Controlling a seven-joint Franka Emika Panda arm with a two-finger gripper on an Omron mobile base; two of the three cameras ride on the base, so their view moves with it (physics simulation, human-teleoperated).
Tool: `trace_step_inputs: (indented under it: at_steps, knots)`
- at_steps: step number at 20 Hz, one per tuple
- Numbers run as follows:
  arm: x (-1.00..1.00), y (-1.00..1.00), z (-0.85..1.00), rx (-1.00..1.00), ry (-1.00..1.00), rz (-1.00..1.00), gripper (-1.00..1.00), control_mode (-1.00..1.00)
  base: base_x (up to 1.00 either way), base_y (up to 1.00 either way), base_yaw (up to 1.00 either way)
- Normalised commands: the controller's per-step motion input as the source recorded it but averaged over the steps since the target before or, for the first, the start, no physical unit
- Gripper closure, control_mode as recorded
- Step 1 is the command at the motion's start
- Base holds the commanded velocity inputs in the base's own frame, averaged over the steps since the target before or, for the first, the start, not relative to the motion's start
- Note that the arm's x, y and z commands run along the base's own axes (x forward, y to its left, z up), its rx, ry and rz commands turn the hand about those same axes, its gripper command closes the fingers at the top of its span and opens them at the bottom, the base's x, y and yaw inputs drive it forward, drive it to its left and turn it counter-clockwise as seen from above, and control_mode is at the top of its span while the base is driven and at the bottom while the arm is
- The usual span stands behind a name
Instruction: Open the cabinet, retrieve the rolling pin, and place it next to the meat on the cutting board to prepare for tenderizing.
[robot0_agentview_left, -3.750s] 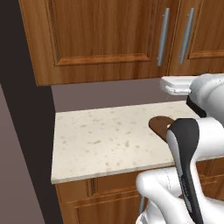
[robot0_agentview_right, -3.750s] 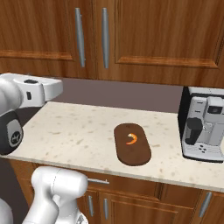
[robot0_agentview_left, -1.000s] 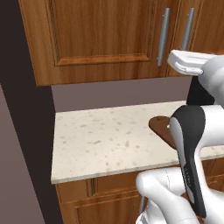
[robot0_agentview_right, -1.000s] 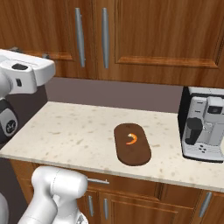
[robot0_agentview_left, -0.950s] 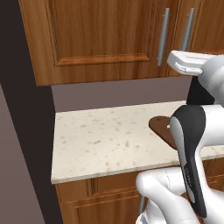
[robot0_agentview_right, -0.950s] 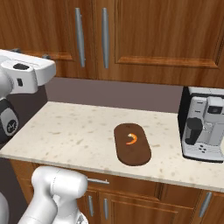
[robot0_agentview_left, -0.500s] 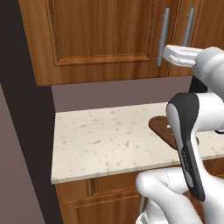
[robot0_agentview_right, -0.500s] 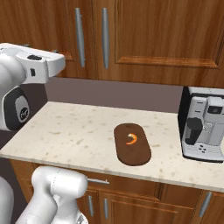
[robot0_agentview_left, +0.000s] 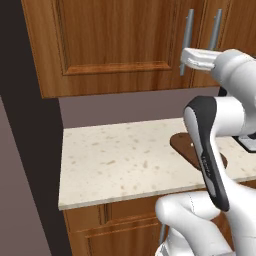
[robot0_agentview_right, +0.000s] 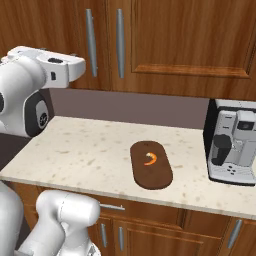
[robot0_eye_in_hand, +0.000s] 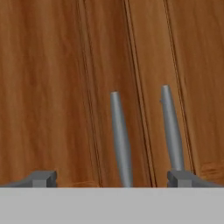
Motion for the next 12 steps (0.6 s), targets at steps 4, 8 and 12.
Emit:
trace_step_inputs:
  at_steps: [4, 8, 12]
  knots:
    - [0.37, 0.00, -0.21, 0.00, 0.02, 0.01, -1.00, -1.00, 0.00, 0.00, 0.00]
    - [0.44, 0.00, -0.23, 0.00, 0.05, 0.02, -1.00, -1.00, 0.00, 0.00, 0.00]
    - [0.54, -0.05, -0.17, 0.01, 0.06, 0.04, -1.00, -1.00, 0.00, 0.00, 0.00]
